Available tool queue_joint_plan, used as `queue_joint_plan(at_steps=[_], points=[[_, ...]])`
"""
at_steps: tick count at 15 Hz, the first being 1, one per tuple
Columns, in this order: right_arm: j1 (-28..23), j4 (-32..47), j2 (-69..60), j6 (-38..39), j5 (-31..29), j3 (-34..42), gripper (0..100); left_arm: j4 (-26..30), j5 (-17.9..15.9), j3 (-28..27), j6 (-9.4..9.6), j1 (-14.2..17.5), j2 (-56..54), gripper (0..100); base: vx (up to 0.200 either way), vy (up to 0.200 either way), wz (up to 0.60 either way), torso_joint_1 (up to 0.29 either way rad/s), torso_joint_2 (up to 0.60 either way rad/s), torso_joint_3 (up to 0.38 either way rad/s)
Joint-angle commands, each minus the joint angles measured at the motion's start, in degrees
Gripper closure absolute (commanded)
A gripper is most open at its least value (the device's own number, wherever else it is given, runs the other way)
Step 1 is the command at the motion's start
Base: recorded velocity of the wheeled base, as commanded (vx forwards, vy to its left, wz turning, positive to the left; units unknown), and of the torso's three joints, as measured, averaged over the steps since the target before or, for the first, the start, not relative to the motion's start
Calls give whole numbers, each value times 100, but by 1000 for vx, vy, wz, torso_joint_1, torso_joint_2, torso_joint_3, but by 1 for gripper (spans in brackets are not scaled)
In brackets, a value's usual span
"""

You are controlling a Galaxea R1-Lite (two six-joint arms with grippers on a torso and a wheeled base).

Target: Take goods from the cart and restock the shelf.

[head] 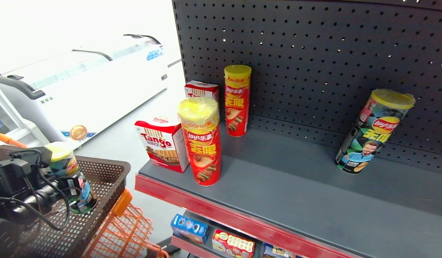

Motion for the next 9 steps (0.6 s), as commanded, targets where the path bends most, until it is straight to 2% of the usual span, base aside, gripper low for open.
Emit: queue_joint_plan(at_steps=[1, 5, 7, 9], points=[[0, -1, 6, -4, 0, 0, 0, 34, 1, 6, 13, -29, -79, 100, 0, 0, 0, 0, 0, 0], [0, -1, 6, -4, 0, 0, 0, 306, -219, 50, 13, -301, -1055, 100, 0, 0, 0, 0, 0, 0], [0, -1, 6, -4, 0, 0, 0, 376, -254, 6, 233, -389, -1476, 100, 0, 0, 0, 0, 0, 0], [0, -1, 6, -4, 0, 0, 0, 376, -263, -20, 242, -521, -1766, 100, 0, 0, 0, 0, 0, 0]])
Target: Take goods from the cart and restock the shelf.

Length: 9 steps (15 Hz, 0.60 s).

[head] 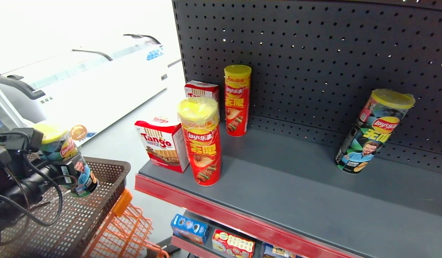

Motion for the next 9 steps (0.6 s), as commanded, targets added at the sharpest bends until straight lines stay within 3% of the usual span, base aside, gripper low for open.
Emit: queue_joint_plan(at_steps=[1, 3, 4, 6, 7, 9], points=[[2, 1, 6, -4, 0, 0, 0, 162, 23, -11, -10, -364, -857, 100, 0, 0, 0, 0, 0, 0], [2, 1, 6, -4, 0, 0, 0, 769, 6, -81, -1, -566, -1349, 100, 0, 0, 0, 0, 0, 0], [2, 1, 6, -4, 0, 0, 0, 857, -153, -2, -1, -689, -1498, 100, 0, 0, 0, 0, 0, 0], [2, 1, 6, -4, 0, 0, 0, 927, -645, 358, -45, -1278, -2122, 100, 0, 0, 0, 0, 0, 0], [2, 1, 6, -4, 0, 0, 0, 953, -645, 420, -54, -1357, -2184, 100, 0, 0, 0, 0, 0, 0], [2, 1, 6, -4, 0, 0, 0, 1015, -706, 648, -186, -1823, -2623, 100, 0, 0, 0, 0, 0, 0]])
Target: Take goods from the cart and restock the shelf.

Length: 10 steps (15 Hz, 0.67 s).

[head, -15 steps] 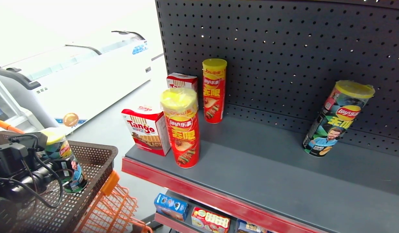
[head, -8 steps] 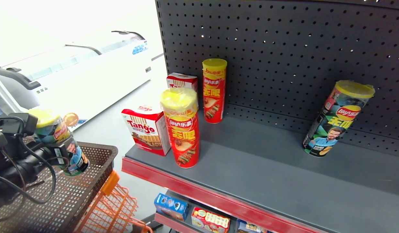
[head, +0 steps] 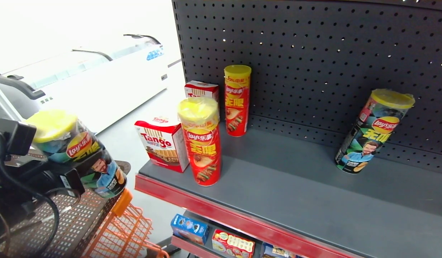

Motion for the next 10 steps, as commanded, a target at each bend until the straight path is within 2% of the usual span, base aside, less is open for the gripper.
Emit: queue_joint_plan(at_steps=[1, 2, 4, 9, 10], points=[[2, 1, 6, -1, 0, 0, 0, 149, -32, 156, -170, -592, -669, 100, 0, 0, 0, 0, 0, 0], [2, 1, -2, -1, 0, 0, 0, 237, -41, 156, -179, -697, -739, 100, 0, 0, 0, 0, 0, 0], [2, 1, 6, -1, 0, 0, 0, 536, -14, 244, -143, -1128, -1099, 100, 0, 0, 0, 0, 0, 0], [2, 1, 6, -1, 0, 0, 0, 1257, -41, -73, -161, -1409, -1468, 100, 0, 0, 0, 0, 0, 0], [2, 1, 6, -1, 0, 0, 0, 1679, -32, -99, -161, -1805, -1627, 100, 0, 0, 0, 0, 0, 0]])
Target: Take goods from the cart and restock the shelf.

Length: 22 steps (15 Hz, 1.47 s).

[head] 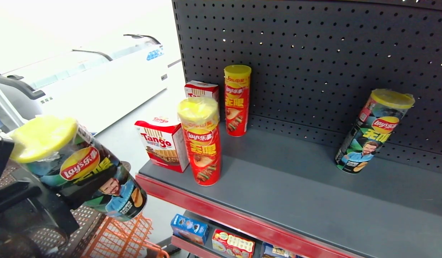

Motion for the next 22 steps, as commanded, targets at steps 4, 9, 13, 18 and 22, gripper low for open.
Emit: queue_joint_plan(at_steps=[4, 9, 13, 18, 22], points=[[2, 4, 6, -10, 7, 0, 0, 408, -17, 12, 9, -936, -388, 100, 0, 0, 0, 0, 0, 0], [2, 4, 6, -1, 7, 0, 0, 426, -96, 100, -9, -1868, -388, 100, 0, 0, 0, 0, 0, 0], [2, 4, 6, -10, 7, 0, 0, 426, -421, 74, -9, -1815, -221, 100, 0, 0, 0, 0, 0, 0], [2, 4, 6, -19, 15, 0, 0, 426, -430, 82, -9, -1806, -150, 100, 0, 0, 0, 0, 0, 0], [2, 4, 6, -28, 15, 0, 0, 426, -430, 91, -9, -1806, -150, 100, 0, 0, -300, 1, 1, 1]])
